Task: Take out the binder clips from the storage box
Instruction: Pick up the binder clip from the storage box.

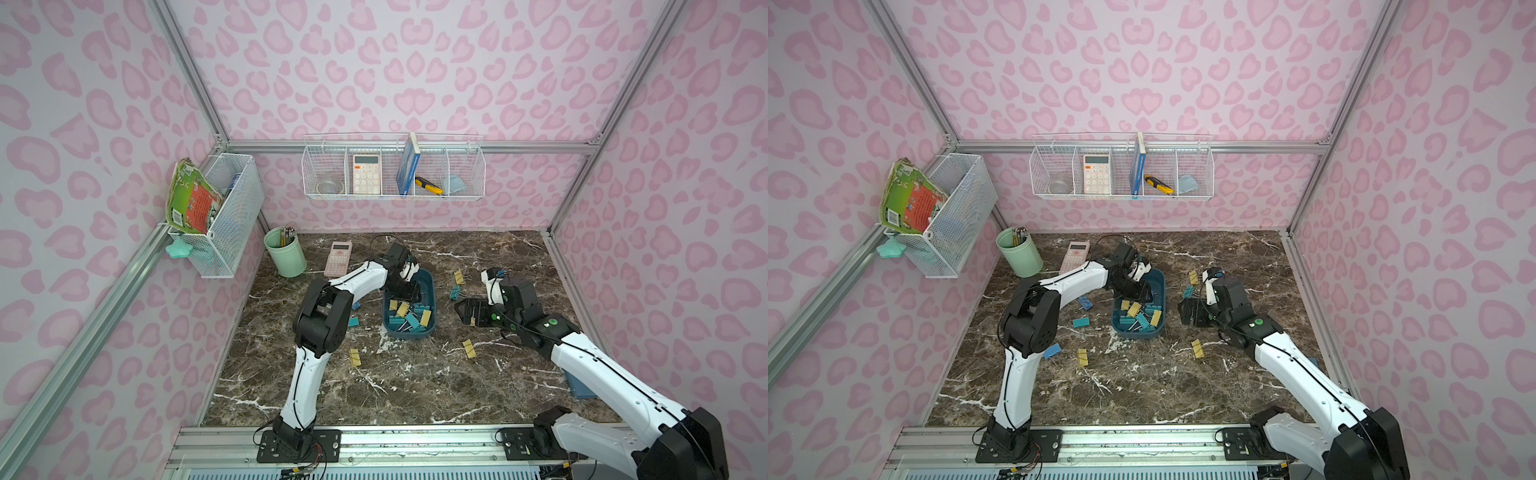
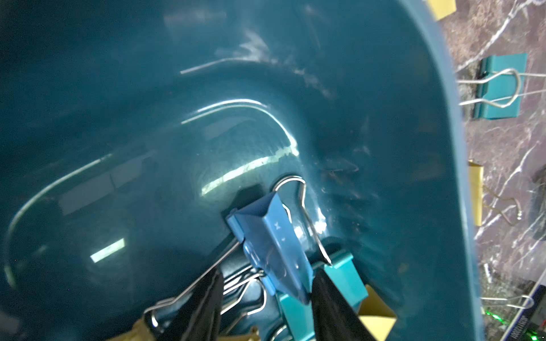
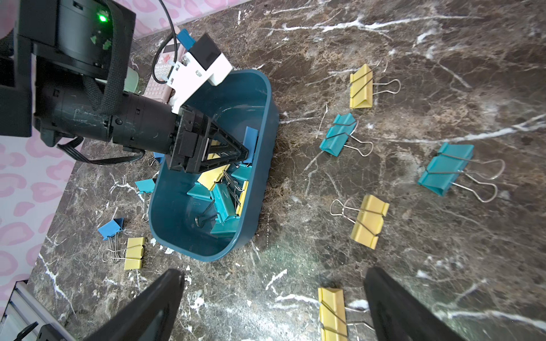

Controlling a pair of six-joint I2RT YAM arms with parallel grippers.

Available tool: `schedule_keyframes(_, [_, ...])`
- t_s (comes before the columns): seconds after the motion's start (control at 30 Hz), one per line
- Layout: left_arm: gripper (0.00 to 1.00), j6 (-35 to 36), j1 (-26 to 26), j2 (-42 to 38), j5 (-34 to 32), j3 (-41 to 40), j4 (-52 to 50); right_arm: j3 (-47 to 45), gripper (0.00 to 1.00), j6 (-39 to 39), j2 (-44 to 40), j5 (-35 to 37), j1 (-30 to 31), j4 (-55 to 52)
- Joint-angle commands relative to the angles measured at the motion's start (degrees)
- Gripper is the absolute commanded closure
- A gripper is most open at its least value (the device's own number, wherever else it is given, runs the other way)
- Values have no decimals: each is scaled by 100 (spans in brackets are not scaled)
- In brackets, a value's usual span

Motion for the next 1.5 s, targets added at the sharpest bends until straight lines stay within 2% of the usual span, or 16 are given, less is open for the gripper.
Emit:
schedule_keyframes(0.0, [48, 388, -70, 31, -374, 79, -426, -30, 1, 26, -44, -10, 1, 110])
schedule_keyframes(0.2, [47, 519, -73, 107, -549, 149, -471, -60, 1, 48, -114, 8, 7, 79])
schedule_keyframes(0.43, [60, 72, -75, 331, -1016, 544, -443, -55, 1, 65, -137, 4, 7, 60])
schedule_keyframes(0.67, [61, -455, 42, 881, -1191, 1531, -792, -65, 1, 45, -150, 17, 6, 49])
schedule_keyframes(0.8, [60, -577, 76, 1086, -900, 1939, -1015, -70, 1, 41, -146, 25, 4, 43])
schedule_keyframes(0.9, [60, -484, 74, 870, -849, 1669, -865, -93, 1, 42, -168, 48, 4, 53])
schedule_keyframes(1.23, [42, 688, 70, 465, -787, 1073, -954, -126, 1, 50, -52, -36, 7, 172])
schedule_keyframes(1.37, [48, 879, 69, 543, -899, 1105, -1005, -135, 1, 55, -45, -59, 7, 189])
schedule_keyframes(1.47, [60, 969, 41, 701, -1162, 1239, -1108, -110, 1, 39, -36, -54, 6, 172])
